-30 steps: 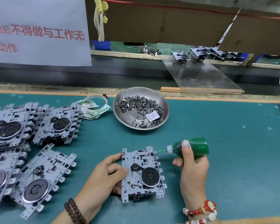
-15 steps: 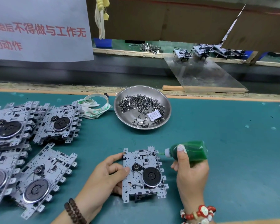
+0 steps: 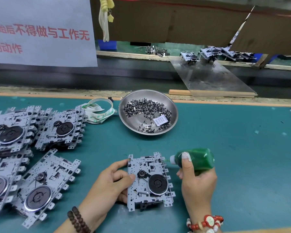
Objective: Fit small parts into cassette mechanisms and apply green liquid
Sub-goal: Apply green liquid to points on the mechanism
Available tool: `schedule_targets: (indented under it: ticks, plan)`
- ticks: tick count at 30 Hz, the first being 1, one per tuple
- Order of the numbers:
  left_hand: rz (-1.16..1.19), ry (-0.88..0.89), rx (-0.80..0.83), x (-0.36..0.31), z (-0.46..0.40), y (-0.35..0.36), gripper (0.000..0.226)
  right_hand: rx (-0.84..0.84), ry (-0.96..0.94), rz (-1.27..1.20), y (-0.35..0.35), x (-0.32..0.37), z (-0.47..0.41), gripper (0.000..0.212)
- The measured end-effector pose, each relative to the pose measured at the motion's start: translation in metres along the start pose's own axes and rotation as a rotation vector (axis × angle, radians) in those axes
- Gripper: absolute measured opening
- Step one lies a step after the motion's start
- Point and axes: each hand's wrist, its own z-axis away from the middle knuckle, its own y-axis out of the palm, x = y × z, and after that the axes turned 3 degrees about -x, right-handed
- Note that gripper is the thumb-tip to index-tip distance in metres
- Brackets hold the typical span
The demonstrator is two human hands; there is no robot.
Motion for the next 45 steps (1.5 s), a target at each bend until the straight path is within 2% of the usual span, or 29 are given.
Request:
schedule_targets:
  ticks: [7,18,29,34,42,45]
  plan:
    - [-0.004,0.002,-0.001,-0.0005,-0.0004,0.0008,0.035,0.022,-0.029,0.014,-0.0016,0.0012,0.0027,0.054]
    - [-0.015,0.002,-0.003,-0.0005,0.001,0.0007,0.037,-0.035,-0.045,0.076,-0.0022,0.0013,0.0039,0.046]
    - [-0.019,0.007,-0.005,-0.001,0.0012,0.0022,0.037,-0.014,-0.057,0.086,-0.0008,0.0009,0.0053,0.05]
    - [-0.023,0.009,-0.007,-0.0004,0.0013,0.0016,0.037,-0.011,-0.076,0.079,-0.0011,0.0025,0.0056,0.064]
    - [-0.028,0.007,-0.006,-0.0001,0.0009,0.0018,0.038,-0.002,-0.076,0.087,-0.0014,0.0025,0.0056,0.056]
    - [-0.024,0.007,-0.006,0.0,0.0015,0.0011,0.038,-0.006,-0.074,0.083,-0.0011,0.0037,0.0061,0.06]
